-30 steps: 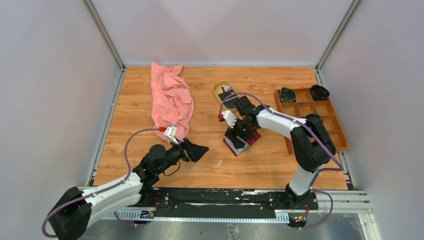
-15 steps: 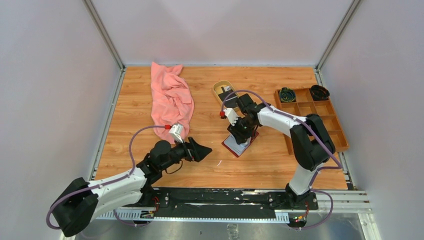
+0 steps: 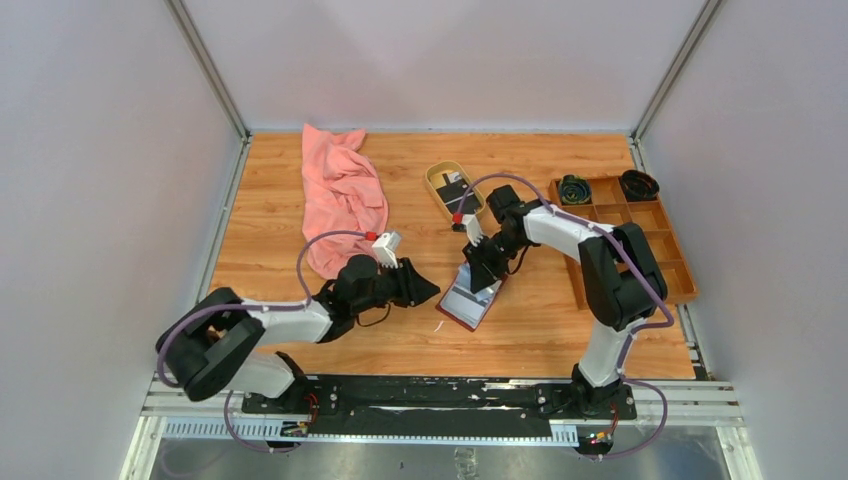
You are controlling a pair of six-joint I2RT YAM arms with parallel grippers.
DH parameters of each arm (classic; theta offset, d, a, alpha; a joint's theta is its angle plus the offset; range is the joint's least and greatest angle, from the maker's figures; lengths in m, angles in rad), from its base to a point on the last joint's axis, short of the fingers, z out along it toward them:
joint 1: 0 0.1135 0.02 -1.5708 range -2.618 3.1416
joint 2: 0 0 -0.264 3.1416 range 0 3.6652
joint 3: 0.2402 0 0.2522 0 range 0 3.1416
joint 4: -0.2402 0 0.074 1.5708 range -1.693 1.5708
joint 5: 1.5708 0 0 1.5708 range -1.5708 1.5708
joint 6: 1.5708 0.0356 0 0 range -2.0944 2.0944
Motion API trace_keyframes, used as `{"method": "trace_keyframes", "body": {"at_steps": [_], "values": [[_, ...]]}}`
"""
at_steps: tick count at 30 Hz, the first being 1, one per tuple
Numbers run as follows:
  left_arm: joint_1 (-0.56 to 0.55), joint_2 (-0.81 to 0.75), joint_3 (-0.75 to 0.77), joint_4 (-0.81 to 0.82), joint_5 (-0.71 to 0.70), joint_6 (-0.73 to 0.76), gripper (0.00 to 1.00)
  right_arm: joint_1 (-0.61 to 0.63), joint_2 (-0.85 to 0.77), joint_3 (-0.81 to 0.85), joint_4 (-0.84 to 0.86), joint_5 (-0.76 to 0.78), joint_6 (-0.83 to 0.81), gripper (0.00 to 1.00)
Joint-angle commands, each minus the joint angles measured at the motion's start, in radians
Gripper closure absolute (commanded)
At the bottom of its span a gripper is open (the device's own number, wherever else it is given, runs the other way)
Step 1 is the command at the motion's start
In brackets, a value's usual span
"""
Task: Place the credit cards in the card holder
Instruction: Turn over the card slot in the card holder.
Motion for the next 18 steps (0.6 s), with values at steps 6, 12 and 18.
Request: {"method": "trace_keyframes", "body": {"at_steps": [6,12,18], "values": [[-0.014,0.257,0.136,0.2,0.119,-0.001,0.75,-0.018,0.075,0.007,-0.059,-0.226,0.043,0.77],[-0.015,0.369,0.171,0.246,0.146,-0.019,0.78,-0.035,0.069,0.011,-0.067,-0.237,0.04,0.65],[-0.023,0.441,0.203,0.253,0.146,-0.024,0.78,-0.038,0.063,0.016,-0.077,-0.233,0.03,0.58]]}}
